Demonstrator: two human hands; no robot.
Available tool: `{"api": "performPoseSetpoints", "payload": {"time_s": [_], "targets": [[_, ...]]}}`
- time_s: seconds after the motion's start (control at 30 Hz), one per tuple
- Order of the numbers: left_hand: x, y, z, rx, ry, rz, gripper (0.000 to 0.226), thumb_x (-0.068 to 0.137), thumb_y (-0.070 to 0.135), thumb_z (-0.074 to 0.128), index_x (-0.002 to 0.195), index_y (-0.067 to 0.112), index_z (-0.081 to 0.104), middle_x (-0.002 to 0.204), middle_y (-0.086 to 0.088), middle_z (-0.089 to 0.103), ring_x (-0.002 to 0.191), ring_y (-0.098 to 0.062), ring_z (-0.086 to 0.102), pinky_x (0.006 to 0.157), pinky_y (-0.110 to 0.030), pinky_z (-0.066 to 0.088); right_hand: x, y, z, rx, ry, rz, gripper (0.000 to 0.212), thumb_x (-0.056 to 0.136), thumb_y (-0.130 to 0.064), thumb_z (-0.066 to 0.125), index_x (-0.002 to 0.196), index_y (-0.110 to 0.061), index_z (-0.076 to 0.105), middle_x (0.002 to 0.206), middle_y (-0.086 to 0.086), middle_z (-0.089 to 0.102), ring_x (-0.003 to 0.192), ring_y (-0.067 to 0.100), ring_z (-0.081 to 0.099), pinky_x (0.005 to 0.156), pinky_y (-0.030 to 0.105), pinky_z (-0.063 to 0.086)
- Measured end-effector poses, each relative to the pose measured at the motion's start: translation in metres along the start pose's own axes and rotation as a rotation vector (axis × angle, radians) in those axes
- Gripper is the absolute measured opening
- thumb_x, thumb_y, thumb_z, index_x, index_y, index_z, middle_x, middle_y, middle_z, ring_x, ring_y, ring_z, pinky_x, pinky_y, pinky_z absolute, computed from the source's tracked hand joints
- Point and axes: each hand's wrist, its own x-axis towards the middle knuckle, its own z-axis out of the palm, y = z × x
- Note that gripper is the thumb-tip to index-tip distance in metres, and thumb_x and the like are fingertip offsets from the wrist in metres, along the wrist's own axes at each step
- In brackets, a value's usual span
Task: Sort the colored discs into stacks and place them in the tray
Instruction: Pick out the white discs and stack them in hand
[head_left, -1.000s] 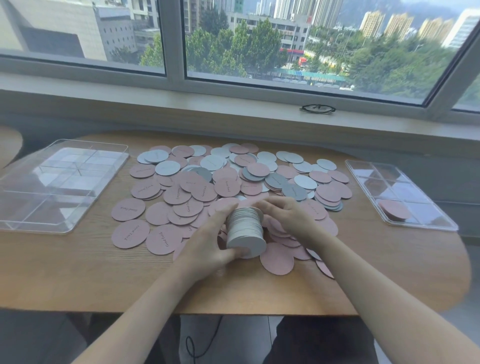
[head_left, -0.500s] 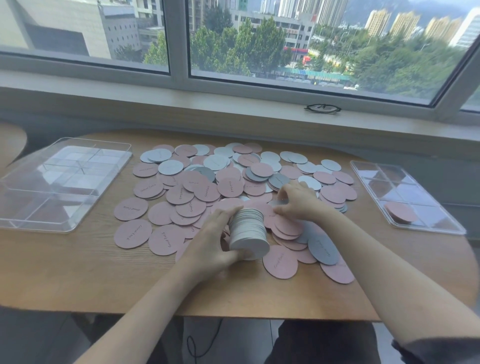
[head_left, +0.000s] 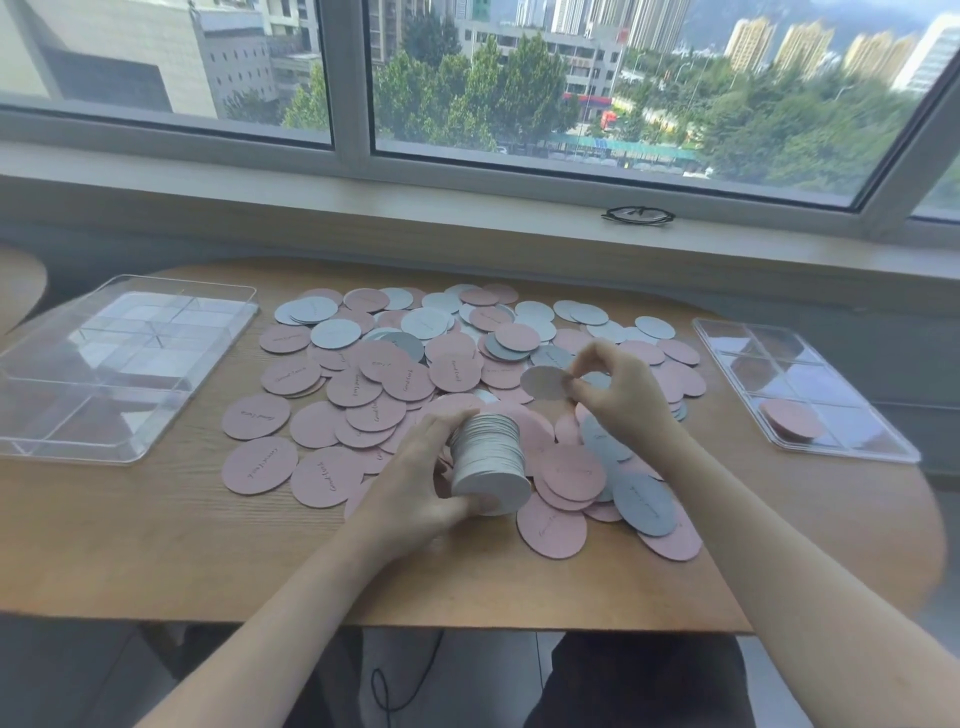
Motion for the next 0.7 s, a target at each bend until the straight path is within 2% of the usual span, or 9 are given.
{"api": "performPoseSetpoints", "payload": {"time_s": [0.1, 0.2, 0.3, 0.37, 0.43, 0.53, 0.6, 0.7], "targets": [[0.000, 0.000, 0.001, -0.020, -0.004, -0.005, 0.085, 0.070, 0.029, 0.086, 0.142, 0.038, 0.043, 0.116, 0.022, 0.048, 0.101, -0.010, 0.054, 0.080, -0.014, 0.046, -0.015, -0.012, 0.005, 0.192, -0.030, -0.006, 0.015, 0.085, -0.013, 0.073, 0.086, -0.021, 0.060, 0.088, -0.004, 0.071, 0.089, 0.014, 0.070, 0.082, 0.030, 0.054], [0.000, 0.001, 0.001, -0.052, -0.005, -0.005, 0.086, 0.070, 0.026, 0.087, 0.144, 0.035, 0.043, 0.126, 0.017, 0.049, 0.108, -0.011, 0.054, 0.084, -0.013, 0.046, -0.028, -0.024, 0.020, 0.315, -0.142, 0.005, 0.012, 0.089, -0.005, 0.069, 0.098, -0.011, 0.062, 0.089, 0.006, 0.073, 0.084, 0.016, 0.071, 0.075, 0.026, 0.055], [0.001, 0.000, 0.001, -0.036, -0.006, -0.003, 0.092, 0.069, 0.026, 0.088, 0.148, 0.028, 0.040, 0.135, 0.017, 0.045, 0.113, -0.004, 0.051, 0.087, -0.011, 0.044, -0.035, -0.022, 0.040, 0.335, -0.235, -0.016, 0.012, 0.093, -0.014, 0.062, 0.104, -0.017, 0.068, 0.091, 0.002, 0.074, 0.088, 0.024, 0.069, 0.084, 0.042, 0.056], [0.001, -0.002, 0.002, -0.009, -0.012, -0.030, 0.096, 0.068, 0.039, 0.085, 0.150, 0.029, 0.037, 0.131, 0.018, 0.048, 0.113, -0.004, 0.050, 0.087, -0.014, 0.045, -0.037, -0.021, 0.046, 0.332, -0.272, -0.016, 0.018, 0.094, -0.023, 0.057, 0.104, -0.023, 0.072, 0.095, -0.004, 0.074, 0.094, 0.018, 0.068, 0.089, 0.042, 0.054], [0.001, -0.005, 0.002, 0.040, -0.007, -0.046, 0.097, 0.065, 0.048, 0.082, 0.150, 0.034, 0.037, 0.127, 0.021, 0.051, 0.115, -0.006, 0.048, 0.091, -0.016, 0.043, -0.035, -0.023, 0.045, 0.333, -0.295, 0.003, 0.022, 0.097, -0.027, 0.055, 0.105, -0.021, 0.074, 0.098, -0.006, 0.074, 0.097, 0.012, 0.067, 0.091, 0.037, 0.051], [0.000, -0.004, 0.001, 0.008, 0.000, -0.067, 0.090, 0.063, 0.046, 0.083, 0.143, 0.039, 0.042, 0.115, 0.033, 0.049, 0.107, -0.007, 0.050, 0.085, -0.019, 0.047, -0.025, -0.023, 0.045, 0.260, -0.299, 0.018, 0.031, 0.100, -0.035, 0.051, 0.100, -0.014, 0.074, 0.095, 0.006, 0.072, 0.091, 0.022, 0.065, 0.087, 0.041, 0.050], [0.000, -0.003, 0.001, -0.022, 0.001, -0.072, 0.086, 0.062, 0.044, 0.084, 0.138, 0.042, 0.044, 0.113, 0.028, 0.051, 0.100, -0.009, 0.053, 0.079, -0.022, 0.051, -0.011, -0.019, 0.049, 0.144, -0.266, 0.063, 0.026, 0.099, -0.034, 0.054, 0.102, -0.019, 0.074, 0.094, 0.000, 0.071, 0.087, 0.014, 0.063, 0.084, 0.038, 0.051], [-0.002, -0.003, 0.000, -0.014, -0.001, -0.080, 0.086, 0.064, 0.038, 0.087, 0.138, 0.041, 0.044, 0.116, 0.021, 0.053, 0.102, -0.009, 0.054, 0.081, -0.022, 0.051, 0.014, -0.018, 0.060, -0.142, -0.269, 0.067, 0.026, 0.096, -0.037, 0.057, 0.111, -0.021, 0.073, 0.102, -0.006, 0.064, 0.095, 0.012, 0.058, 0.079, 0.030, 0.043]]}}
